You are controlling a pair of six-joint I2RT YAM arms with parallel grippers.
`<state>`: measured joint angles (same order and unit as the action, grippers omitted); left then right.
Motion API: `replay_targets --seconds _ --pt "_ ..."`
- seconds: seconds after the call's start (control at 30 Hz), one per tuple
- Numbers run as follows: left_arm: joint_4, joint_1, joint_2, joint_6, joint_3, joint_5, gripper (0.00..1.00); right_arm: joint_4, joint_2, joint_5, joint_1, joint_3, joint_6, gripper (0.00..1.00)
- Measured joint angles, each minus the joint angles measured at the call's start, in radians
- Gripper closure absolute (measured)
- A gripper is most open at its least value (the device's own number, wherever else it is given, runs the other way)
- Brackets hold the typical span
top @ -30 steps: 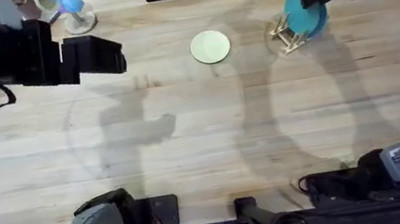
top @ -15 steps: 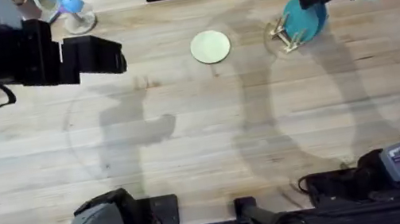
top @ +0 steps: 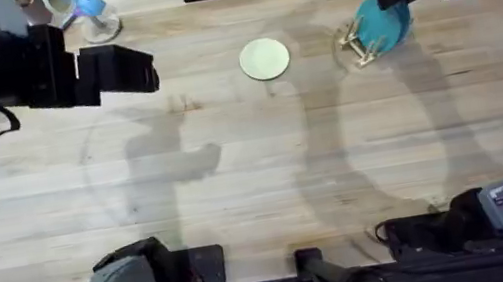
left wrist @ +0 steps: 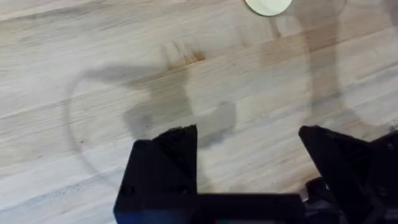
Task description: Pick up the plates from the table one by one and place each into a slot on the dish rack.
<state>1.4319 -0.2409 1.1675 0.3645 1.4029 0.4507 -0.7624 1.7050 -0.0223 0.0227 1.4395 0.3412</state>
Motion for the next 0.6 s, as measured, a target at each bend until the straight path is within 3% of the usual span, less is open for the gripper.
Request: replay_targets --seconds 0.23,0.47,0.6 --pt "0.0 0.0 0.0 0.0 0.0 0.0 0.006 -0.001 -0.132 0.0 0.0 0.021 0.0 0.841" --pt "0.0 0.0 0.0 0.0 0.0 0.0 0.006 -0.127 -0.318 0.0 0.0 0.041 -0.012 0.643" --pt "0.0 0.0 0.0 0.0 0.0 0.0 0.007 -0.236 -0.395 0.0 0.0 0.041 -0.056 0.426"
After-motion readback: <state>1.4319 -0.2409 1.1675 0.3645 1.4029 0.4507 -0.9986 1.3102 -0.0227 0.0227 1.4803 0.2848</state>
